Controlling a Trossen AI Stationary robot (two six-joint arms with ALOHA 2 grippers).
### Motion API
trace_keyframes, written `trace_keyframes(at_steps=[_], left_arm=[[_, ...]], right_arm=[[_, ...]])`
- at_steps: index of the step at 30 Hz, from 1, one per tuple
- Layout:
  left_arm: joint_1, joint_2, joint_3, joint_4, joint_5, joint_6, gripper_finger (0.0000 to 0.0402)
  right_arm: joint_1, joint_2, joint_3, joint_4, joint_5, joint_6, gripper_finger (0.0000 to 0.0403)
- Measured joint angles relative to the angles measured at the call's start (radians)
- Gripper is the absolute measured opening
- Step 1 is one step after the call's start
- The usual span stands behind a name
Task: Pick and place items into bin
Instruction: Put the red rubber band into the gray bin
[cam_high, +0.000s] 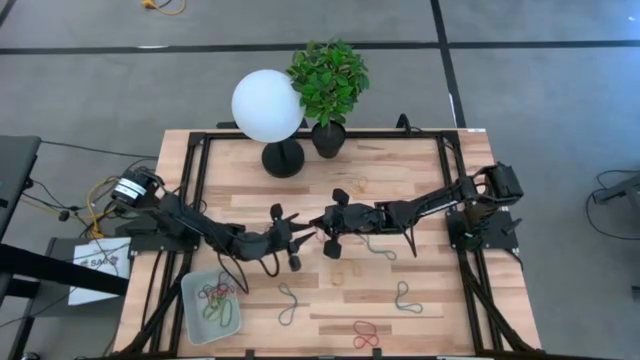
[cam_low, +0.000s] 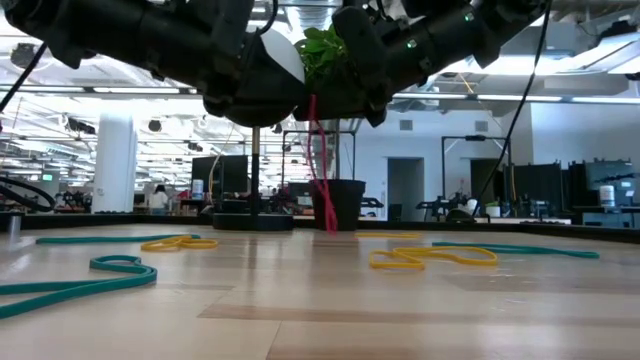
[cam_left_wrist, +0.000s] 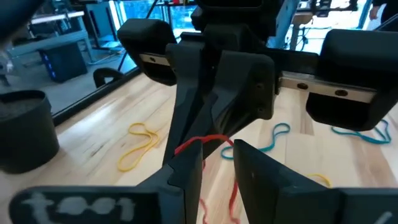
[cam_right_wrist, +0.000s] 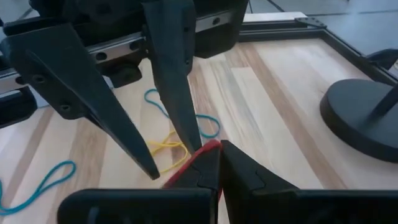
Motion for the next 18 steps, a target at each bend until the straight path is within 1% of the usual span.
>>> trace_keyframes(at_steps=[13, 18], left_arm=[[0.0, 0.0, 0.001, -0.105, 0.013, -0.161, 0.0086], [0.0, 0.0, 0.001, -0.137, -0.003, -0.178, 0.0086]], right_arm=[[0.002, 0.0, 0.0, -0.012, 0.015, 0.001, 0.0001], [0.002, 0.0, 0.0, -0.012, 0.015, 0.0, 0.0001]])
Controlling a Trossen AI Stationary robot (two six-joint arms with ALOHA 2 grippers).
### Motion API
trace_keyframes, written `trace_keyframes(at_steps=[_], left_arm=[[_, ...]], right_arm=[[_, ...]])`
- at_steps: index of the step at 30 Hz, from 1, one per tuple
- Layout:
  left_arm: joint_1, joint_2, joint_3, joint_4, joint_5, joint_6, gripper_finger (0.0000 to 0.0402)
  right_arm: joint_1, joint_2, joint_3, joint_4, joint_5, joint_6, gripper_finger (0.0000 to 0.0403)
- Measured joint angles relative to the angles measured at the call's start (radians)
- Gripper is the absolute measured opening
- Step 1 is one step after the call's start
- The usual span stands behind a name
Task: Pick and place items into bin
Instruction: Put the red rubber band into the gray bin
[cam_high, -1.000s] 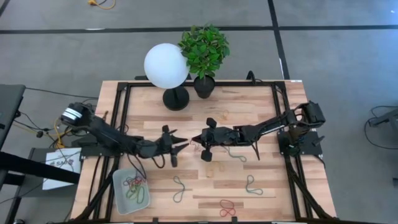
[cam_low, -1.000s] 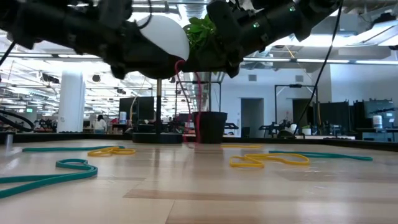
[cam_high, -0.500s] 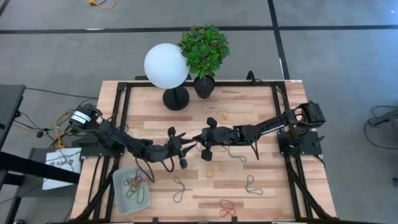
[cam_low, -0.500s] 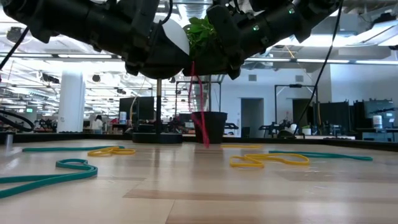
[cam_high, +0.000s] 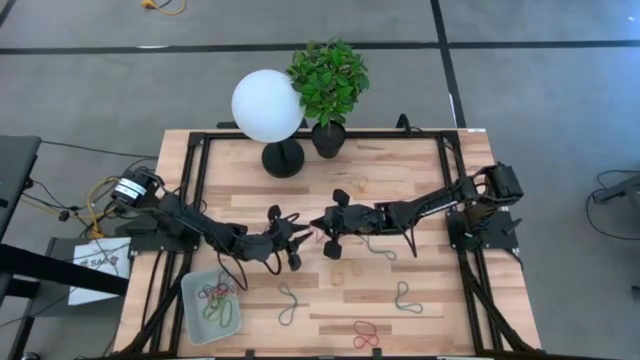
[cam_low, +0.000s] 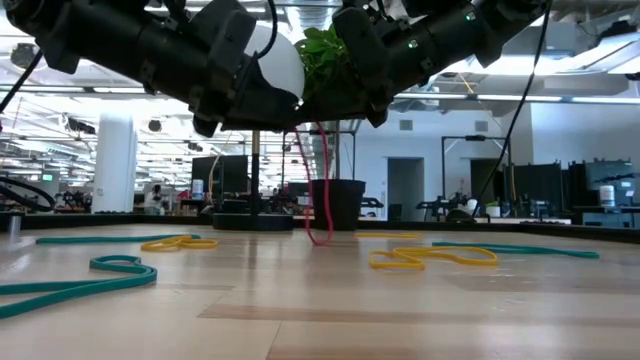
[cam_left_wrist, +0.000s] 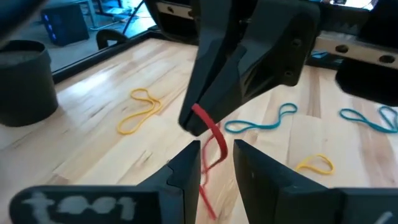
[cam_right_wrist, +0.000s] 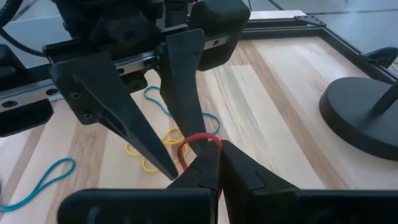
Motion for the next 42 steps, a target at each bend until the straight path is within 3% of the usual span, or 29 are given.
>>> trace_keyframes(at_steps=[6, 14, 17, 29, 32, 36, 42], left_arm=[[0.0, 0.0, 0.0, 0.001, -0.028, 0.0, 0.0077], [0.002, 0.0, 0.0, 0.002, -0.028, -0.004, 0.001], [0.002, 0.0, 0.0, 0.002, -0.028, -0.005, 0.0005], [0.001, 0.0, -0.001, -0.011, -0.028, -0.011, 0.0001], [0.0, -0.005, -0.001, -0.037, -0.088, -0.005, 0.0001], [-0.002, -0.083, -0.002, -0.093, -0.162, 0.036, 0.0], [-0.053, -0.324, 0.007, -0.277, -0.126, 0.054, 0.0]], right_arm=[[0.0, 0.0, 0.0, 0.0, 0.001, 0.0, 0.0001], [0.0, 0.0, 0.0, 0.0, 0.001, 0.015, 0.0001], [-0.001, 0.0, 0.0, -0.006, 0.0, 0.051, 0.0004], [0.005, 0.0, 0.0, -0.032, 0.004, 0.053, 0.0093], [0.019, -0.001, 0.001, -0.032, 0.0, 0.052, 0.0105], [0.044, -0.024, 0.002, -0.071, 0.0, 0.017, 0.0111], [0.06, -0.04, 0.002, -0.131, 0.003, 0.0, 0.0112]])
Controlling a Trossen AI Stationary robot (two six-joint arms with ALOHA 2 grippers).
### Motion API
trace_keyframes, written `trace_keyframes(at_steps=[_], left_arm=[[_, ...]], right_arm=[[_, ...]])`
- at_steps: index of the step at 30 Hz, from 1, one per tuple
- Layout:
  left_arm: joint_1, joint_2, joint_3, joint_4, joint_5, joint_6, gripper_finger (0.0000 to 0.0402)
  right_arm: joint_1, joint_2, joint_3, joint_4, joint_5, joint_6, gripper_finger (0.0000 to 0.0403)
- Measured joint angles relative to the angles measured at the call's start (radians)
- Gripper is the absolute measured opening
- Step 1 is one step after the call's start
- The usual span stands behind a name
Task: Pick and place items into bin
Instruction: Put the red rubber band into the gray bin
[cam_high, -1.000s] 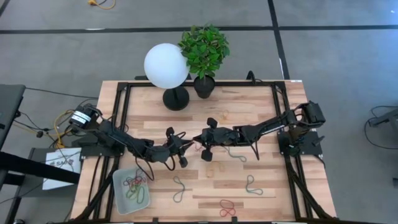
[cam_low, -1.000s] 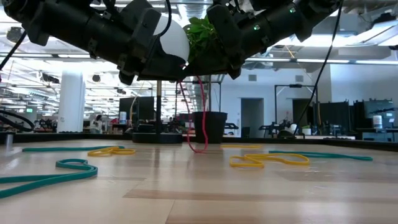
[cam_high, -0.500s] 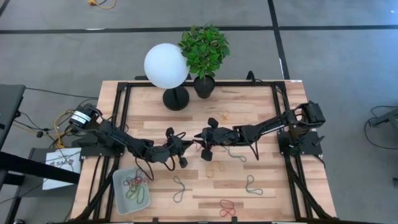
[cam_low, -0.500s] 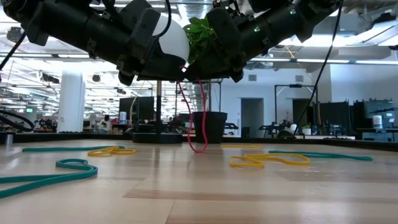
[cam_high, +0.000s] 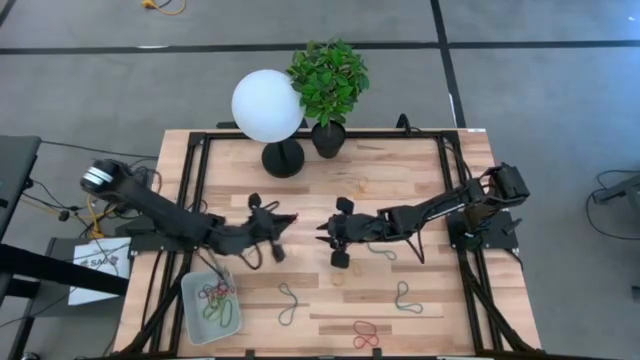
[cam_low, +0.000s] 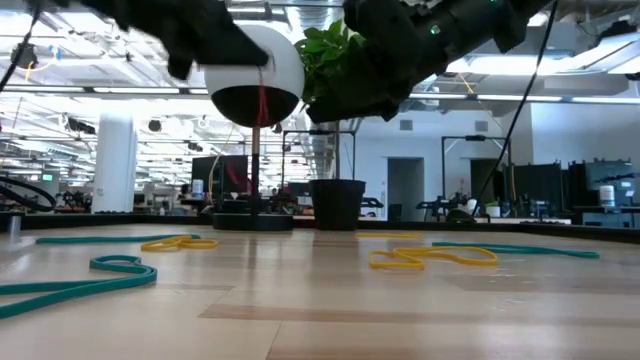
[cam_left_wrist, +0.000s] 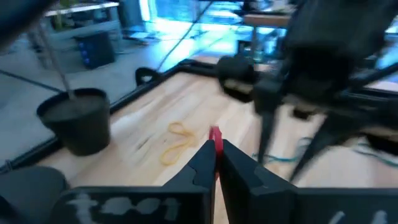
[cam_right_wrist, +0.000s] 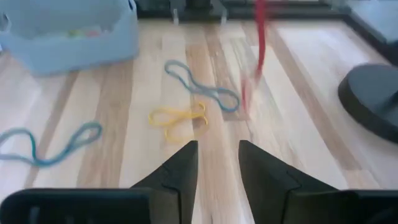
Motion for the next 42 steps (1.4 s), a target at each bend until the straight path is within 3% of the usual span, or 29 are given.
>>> trace_keyframes(at_steps=[2, 8, 12, 16, 21, 25, 37, 42], left_arm=[[-0.03, -0.103, 0.018, -0.145, 0.073, -0.052, 0.0], [-0.117, -0.341, 0.079, -0.603, 0.488, -0.306, 0.0], [-0.195, -0.425, 0.089, -0.827, 0.744, -0.434, 0.0], [-0.268, -0.458, 0.089, -0.979, 0.919, -0.74, 0.0], [-0.344, -0.447, 0.089, -1.207, 0.929, -1.071, 0.0], [-0.374, -0.418, 0.089, -1.351, 0.918, -1.225, 0.0], [-0.376, -0.265, 0.089, -1.288, 0.918, -1.244, 0.0], [-0.372, -0.185, 0.089, -1.289, 0.975, -1.233, 0.0]], right_arm=[[-0.001, 0.0, 0.0, -0.03, 0.0, 0.001, 0.0112], [0.001, 0.0, 0.0, -0.134, 0.0, 0.009, 0.0112], [0.005, 0.0, 0.0, -0.146, 0.0, 0.05, 0.0112], [0.005, 0.0, 0.0, -0.146, -0.001, 0.062, 0.0112], [0.005, 0.0, 0.0, -0.146, -0.001, 0.074, 0.0111], [0.005, 0.0, 0.0, -0.146, -0.003, 0.112, 0.0112], [0.005, 0.0, 0.0, -0.146, -0.002, 0.114, 0.0111], [0.005, 0.0, -0.001, -0.146, 0.0, 0.114, 0.0112]])
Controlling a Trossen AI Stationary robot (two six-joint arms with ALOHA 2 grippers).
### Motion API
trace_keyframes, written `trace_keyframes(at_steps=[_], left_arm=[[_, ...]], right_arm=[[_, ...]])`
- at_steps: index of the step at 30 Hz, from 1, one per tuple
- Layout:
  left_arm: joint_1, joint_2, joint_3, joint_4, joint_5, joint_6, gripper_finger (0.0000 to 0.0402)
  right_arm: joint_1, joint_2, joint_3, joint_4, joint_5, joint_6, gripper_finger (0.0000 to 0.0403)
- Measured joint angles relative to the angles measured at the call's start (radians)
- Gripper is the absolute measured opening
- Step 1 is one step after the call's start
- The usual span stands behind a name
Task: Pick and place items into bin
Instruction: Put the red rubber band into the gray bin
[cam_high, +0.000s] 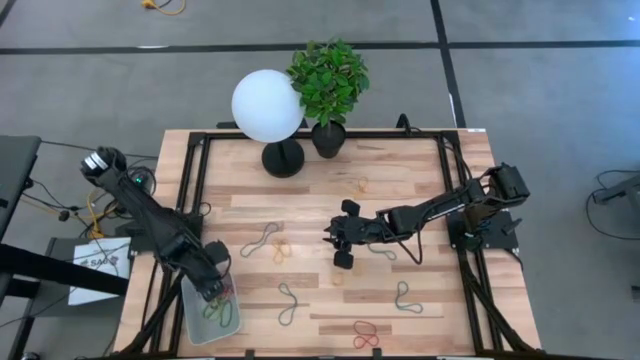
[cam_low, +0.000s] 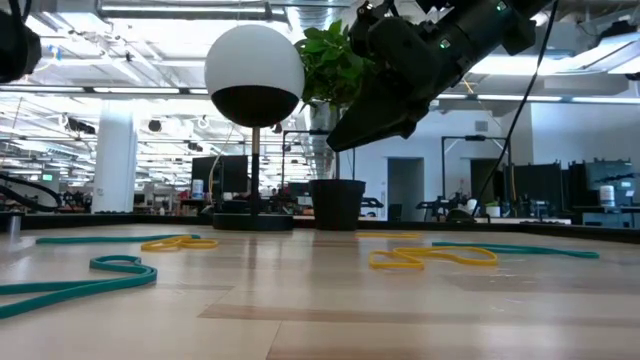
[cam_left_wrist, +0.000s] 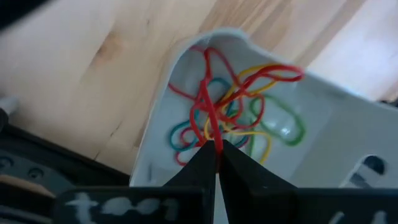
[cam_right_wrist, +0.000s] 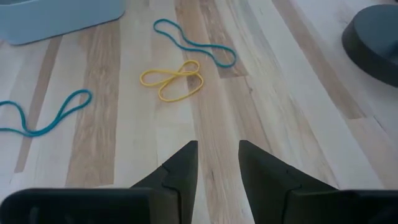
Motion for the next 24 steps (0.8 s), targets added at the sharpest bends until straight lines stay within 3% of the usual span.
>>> trace_keyframes(at_steps=[10, 18, 24], left_arm=[[0.004, 0.08, 0.0, 0.002, 0.046, 0.005, 0.0], [0.004, 0.132, 0.0, 0.031, -0.037, 0.092, 0.0], [0.006, 0.171, 0.0, 0.031, 0.024, 0.046, 0.0]], right_arm=[[0.0, 0.0, 0.0, 0.002, 0.0, 0.0, 0.0112], [0.0, 0.0, 0.0, 0.004, 0.0, 0.0, 0.0112], [0.0, 0.0, 0.0, 0.005, 0.0, 0.0, 0.0111]])
